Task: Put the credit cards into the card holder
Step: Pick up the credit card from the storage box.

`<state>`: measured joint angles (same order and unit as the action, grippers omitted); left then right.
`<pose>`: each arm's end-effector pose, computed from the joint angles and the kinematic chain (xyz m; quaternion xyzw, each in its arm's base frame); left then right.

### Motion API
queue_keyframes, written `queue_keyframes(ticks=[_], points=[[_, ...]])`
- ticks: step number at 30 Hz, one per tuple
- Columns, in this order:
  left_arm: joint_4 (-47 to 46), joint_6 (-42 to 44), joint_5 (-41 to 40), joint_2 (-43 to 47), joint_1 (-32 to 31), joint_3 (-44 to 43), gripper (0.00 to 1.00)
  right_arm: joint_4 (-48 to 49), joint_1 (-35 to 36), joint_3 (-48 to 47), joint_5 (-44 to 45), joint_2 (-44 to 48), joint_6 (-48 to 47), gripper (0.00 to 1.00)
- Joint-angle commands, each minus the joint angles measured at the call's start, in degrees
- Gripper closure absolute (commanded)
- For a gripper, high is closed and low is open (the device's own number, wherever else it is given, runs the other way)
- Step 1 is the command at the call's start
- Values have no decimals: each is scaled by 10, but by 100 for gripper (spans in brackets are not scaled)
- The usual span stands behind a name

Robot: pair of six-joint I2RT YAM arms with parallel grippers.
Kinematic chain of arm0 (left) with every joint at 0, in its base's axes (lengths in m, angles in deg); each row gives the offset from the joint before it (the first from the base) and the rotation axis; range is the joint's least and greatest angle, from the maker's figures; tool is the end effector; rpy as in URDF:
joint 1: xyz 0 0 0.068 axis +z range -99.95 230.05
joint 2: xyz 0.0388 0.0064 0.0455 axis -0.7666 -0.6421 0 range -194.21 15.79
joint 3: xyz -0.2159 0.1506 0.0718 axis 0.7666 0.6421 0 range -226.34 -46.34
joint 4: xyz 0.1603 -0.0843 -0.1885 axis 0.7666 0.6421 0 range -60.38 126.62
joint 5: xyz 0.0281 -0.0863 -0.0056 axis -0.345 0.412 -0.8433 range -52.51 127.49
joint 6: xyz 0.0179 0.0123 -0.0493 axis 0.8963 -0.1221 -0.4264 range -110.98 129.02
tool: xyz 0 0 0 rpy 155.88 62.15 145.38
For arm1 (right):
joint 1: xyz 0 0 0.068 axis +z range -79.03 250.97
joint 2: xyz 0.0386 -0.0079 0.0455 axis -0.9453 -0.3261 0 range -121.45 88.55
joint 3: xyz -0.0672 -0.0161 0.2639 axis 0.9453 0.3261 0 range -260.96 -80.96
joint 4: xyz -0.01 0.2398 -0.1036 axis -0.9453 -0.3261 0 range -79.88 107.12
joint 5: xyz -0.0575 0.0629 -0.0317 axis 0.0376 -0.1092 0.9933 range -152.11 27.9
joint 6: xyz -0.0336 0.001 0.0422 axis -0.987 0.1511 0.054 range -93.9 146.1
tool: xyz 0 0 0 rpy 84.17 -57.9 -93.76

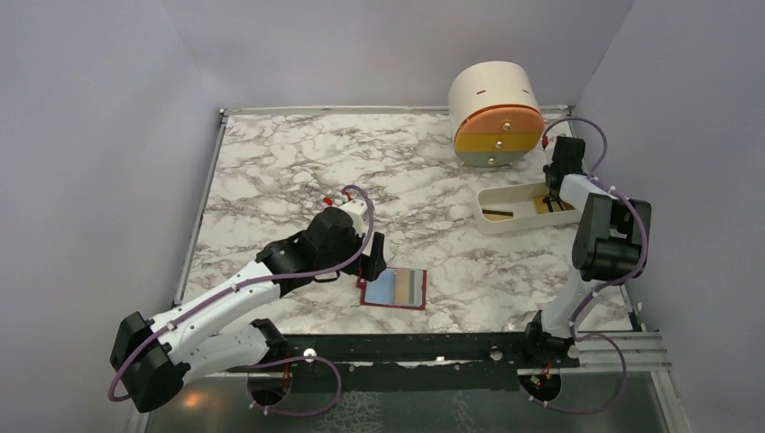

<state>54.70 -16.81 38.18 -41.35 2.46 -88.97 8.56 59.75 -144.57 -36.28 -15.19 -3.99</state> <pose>0.1435 -0.1579 0.2622 0.1733 0.8880 -0.2589 0.3382 0.3685 -0.0888 0.1782 -0.0718 0.9126 -0.3169 0.2480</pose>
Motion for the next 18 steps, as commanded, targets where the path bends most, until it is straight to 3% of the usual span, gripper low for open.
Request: queue_keyframes(ticks=[1, 18], points=[[0, 12, -15, 17, 5, -3, 1, 26, -3, 1, 21, -13, -7, 63], [-1, 14, -13, 17, 10, -1, 1, 40, -3, 2, 45, 11, -23, 83]])
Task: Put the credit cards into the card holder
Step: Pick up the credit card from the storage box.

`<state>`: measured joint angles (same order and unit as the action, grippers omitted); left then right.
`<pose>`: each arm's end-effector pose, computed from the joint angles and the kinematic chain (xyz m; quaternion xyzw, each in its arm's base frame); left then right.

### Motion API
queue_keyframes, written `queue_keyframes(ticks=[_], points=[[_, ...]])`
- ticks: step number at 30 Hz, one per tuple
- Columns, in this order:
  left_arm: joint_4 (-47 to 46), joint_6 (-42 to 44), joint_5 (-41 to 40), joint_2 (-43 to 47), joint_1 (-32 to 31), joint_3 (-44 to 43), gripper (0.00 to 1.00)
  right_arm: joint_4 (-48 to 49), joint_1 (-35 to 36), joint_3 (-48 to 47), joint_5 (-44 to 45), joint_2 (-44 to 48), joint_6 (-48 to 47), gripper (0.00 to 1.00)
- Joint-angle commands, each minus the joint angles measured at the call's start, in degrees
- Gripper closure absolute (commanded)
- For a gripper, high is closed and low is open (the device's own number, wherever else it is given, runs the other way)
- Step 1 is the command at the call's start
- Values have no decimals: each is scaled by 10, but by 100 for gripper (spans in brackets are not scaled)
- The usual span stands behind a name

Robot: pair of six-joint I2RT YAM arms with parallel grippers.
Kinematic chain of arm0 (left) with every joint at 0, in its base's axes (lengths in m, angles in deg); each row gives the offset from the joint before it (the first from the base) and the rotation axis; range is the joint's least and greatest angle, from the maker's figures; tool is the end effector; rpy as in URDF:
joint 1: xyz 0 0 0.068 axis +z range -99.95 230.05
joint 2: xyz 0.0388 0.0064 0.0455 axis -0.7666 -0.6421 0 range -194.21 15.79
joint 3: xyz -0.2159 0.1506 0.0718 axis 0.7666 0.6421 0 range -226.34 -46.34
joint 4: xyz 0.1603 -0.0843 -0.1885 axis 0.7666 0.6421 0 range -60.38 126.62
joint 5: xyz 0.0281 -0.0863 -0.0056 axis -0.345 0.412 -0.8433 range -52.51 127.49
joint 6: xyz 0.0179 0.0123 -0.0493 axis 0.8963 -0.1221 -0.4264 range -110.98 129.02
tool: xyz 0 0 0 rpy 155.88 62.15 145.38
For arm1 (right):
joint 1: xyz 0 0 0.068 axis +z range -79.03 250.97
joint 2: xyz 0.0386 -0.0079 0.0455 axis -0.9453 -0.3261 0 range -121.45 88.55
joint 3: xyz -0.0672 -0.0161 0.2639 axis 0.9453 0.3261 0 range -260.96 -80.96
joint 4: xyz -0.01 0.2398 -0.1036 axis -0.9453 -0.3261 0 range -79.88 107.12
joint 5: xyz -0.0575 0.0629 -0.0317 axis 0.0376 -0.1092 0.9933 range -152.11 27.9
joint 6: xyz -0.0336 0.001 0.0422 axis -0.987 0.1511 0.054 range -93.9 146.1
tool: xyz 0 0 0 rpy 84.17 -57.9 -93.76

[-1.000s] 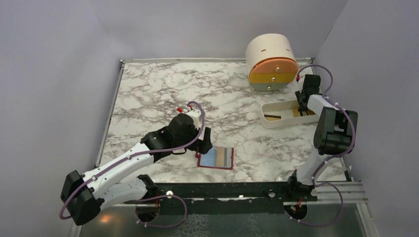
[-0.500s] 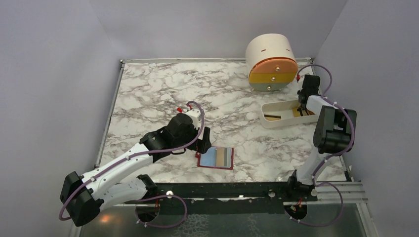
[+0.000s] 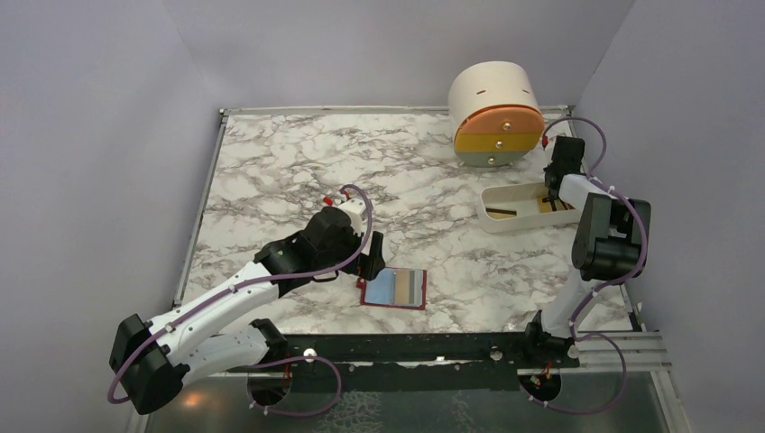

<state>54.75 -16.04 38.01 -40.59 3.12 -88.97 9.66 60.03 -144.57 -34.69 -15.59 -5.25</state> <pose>0.1440 -0.1547 0.2647 0.1731 0.8853 -0.2569 0.3467 0.3704 -0.0882 0.1774 -0.0771 0.9077 -0.3319 0.2450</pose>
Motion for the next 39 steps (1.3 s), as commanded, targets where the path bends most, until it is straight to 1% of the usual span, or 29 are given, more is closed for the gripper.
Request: queue_keyframes(ticks=[1, 5, 9, 10, 14, 19, 21, 25, 29, 32, 36, 39], points=[[-1, 6, -12, 10, 3, 0, 1, 29, -6, 1, 29, 16, -10, 84], [-1, 8, -12, 7, 4, -1, 1, 22, -6, -4, 27, 23, -9, 89], [1, 4, -13, 4, 8, -1, 1, -13, -4, -18, 13, 32, 2, 98], [3, 2, -16, 3, 10, -2, 1, -27, -4, -23, -2, 36, 9, 99], [9, -3, -29, 5, 16, -3, 1, -71, 3, -29, -39, 56, 37, 99], [8, -3, -19, 3, 19, -2, 1, -117, 20, -28, -71, 81, 67, 99], [9, -4, -18, 1, 20, -1, 1, -143, 25, -40, -83, 91, 94, 99], [11, -21, -18, -7, 20, 3, 5, -194, 40, -64, -124, 134, 147, 99], [10, -52, -4, -21, 22, 12, 12, -227, 96, -73, -103, 181, 175, 99], [2, -79, 16, -35, 23, 25, 15, -248, 157, -81, -96, 205, 207, 99], [-2, -96, 31, -55, 27, 36, 21, -292, 240, -89, -87, 226, 280, 99], [-4, -108, 41, -65, 32, 43, 25, -320, 297, -91, -107, 242, 343, 99]])
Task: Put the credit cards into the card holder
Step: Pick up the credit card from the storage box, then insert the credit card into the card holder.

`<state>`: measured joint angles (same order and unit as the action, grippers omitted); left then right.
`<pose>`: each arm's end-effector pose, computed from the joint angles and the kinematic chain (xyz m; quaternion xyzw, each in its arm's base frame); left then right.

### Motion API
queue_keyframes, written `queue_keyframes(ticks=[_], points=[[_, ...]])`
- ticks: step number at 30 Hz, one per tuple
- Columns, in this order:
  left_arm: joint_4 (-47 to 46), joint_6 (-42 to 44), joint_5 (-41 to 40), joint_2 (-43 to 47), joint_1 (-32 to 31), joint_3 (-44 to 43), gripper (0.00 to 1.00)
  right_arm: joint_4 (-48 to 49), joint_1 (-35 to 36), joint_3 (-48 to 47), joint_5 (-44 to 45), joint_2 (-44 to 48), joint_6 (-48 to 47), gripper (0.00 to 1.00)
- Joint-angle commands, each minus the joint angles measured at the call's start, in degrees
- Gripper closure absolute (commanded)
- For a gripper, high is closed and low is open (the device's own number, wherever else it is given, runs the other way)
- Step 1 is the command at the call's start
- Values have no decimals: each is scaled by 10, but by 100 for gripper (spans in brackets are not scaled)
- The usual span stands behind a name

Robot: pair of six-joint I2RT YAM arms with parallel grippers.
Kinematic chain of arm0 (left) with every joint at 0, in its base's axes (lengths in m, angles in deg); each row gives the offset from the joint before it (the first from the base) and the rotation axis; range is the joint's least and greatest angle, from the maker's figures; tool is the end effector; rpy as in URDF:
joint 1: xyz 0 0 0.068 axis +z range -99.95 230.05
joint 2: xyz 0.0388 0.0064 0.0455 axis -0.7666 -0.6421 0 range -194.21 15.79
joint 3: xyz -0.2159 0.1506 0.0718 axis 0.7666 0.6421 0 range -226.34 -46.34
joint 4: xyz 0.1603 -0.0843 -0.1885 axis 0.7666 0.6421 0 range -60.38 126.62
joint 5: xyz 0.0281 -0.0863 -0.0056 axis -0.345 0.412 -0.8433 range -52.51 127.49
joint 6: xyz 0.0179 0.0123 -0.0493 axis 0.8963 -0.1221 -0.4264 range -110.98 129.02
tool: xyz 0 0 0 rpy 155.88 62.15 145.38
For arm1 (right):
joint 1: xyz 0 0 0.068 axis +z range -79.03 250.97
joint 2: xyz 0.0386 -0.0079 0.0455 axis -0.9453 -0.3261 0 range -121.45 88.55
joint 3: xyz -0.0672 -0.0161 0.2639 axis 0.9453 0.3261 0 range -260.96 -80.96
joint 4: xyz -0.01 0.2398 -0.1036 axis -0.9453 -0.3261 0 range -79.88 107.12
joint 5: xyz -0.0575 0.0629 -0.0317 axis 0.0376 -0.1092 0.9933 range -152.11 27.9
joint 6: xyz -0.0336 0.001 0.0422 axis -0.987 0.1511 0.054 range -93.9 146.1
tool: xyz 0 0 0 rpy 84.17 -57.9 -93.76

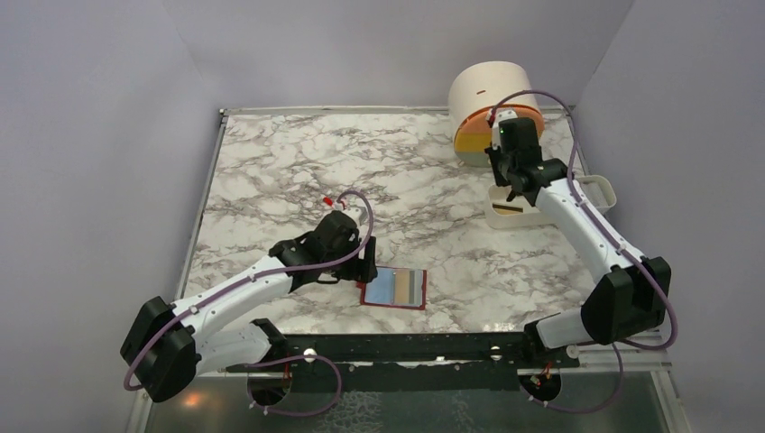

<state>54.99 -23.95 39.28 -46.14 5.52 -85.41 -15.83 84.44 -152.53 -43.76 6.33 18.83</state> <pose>0.1544 -0.1536 0.2249 0.0997 0.9289 -0.2345 0.2689 0.3082 0.0624 0.3144 -0.1016 0.9039 -0.1253 0.3963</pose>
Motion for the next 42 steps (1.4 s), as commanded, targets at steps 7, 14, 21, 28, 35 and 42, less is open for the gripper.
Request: queue_keyframes(ticks=[7, 14, 21, 28, 35, 42], points=[[-23, -47, 54, -27, 45, 33, 33, -36, 192, 47, -129, 71, 264, 99], [-104, -89, 101, -32, 69, 93, 40, 102, 301, 173, -231, 94, 417, 99], [-149, -108, 132, -72, 70, 119, 46, 226, 346, 277, -258, 69, 510, 99], [-160, -113, 117, -75, 69, 132, 56, 294, 346, 348, -270, 53, 562, 99], [-168, -120, 123, -76, 70, 143, 85, 360, 347, 397, -294, 49, 609, 99], [-172, -124, 125, -68, 70, 157, 100, 378, 347, 419, -285, 33, 635, 99]])
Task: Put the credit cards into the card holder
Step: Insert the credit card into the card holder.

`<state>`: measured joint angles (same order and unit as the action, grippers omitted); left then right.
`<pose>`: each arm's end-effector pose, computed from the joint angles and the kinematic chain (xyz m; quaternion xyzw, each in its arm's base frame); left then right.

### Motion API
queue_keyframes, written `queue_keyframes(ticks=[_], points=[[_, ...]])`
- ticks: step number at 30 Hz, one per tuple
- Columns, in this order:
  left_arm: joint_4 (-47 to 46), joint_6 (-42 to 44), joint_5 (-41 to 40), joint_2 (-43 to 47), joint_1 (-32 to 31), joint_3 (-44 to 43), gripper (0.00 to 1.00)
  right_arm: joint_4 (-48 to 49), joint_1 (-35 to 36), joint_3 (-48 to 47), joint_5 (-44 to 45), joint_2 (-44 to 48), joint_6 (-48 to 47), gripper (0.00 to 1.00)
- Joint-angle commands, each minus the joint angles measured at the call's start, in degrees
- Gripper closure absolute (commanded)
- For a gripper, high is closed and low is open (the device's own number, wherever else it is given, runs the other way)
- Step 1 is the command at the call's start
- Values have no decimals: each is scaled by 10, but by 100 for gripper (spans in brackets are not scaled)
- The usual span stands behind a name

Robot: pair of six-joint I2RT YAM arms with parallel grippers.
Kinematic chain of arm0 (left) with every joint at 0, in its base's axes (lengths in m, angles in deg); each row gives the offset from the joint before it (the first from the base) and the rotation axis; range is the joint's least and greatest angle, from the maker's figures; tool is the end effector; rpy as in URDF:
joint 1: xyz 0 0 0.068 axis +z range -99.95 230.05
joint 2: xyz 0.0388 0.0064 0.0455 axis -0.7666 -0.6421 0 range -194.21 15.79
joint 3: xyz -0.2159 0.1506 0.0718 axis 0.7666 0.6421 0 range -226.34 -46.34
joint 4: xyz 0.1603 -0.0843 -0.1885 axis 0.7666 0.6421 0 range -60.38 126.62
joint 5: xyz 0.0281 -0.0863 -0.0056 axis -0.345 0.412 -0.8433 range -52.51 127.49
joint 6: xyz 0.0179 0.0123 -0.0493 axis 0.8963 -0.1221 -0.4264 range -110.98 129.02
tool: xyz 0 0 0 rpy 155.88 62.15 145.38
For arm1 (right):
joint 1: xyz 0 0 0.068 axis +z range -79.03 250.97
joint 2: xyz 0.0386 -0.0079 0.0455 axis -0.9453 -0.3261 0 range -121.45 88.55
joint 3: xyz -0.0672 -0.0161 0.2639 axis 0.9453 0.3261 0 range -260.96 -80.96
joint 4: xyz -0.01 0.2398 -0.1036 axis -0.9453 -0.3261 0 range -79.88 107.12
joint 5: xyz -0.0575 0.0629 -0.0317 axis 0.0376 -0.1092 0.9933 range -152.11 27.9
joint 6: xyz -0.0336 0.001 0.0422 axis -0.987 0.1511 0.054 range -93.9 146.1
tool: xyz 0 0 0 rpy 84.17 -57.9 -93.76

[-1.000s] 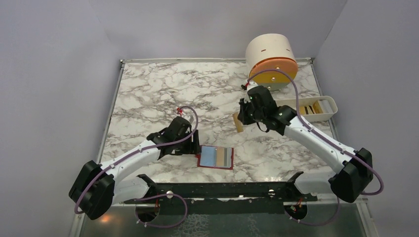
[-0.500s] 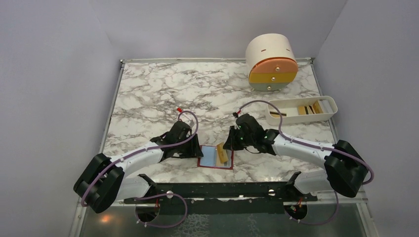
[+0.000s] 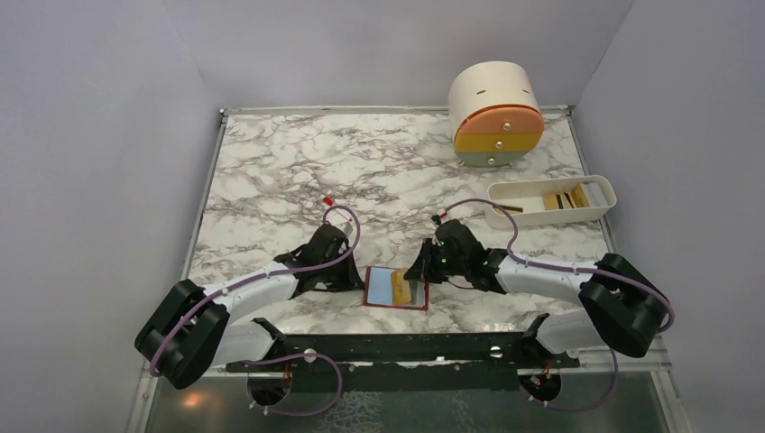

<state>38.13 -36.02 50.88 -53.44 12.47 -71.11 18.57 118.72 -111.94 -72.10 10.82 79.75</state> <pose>0.1603 -0.1339 0.1449 -0.0243 0.9422 -0.2912 0.1640 0.1649 0.1909 0.1566 0.0143 0.9219 0.3441 0.1776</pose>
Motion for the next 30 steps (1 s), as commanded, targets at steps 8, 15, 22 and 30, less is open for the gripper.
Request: queue_keyframes(ticks=[8, 15, 22, 30], points=[[-2, -10, 12, 16, 0, 26, 100, 20, 3, 25, 31, -9, 34, 99], [-2, -14, 12, 20, 1, 32, 100, -11, 3, 25, 59, 19, 36, 99], [-5, -18, 13, 23, 0, 35, 100, 0, 4, 27, 49, 3, 29, 99], [-16, -21, 19, 20, 0, 42, 100, 63, 3, 40, 22, -34, 25, 99]])
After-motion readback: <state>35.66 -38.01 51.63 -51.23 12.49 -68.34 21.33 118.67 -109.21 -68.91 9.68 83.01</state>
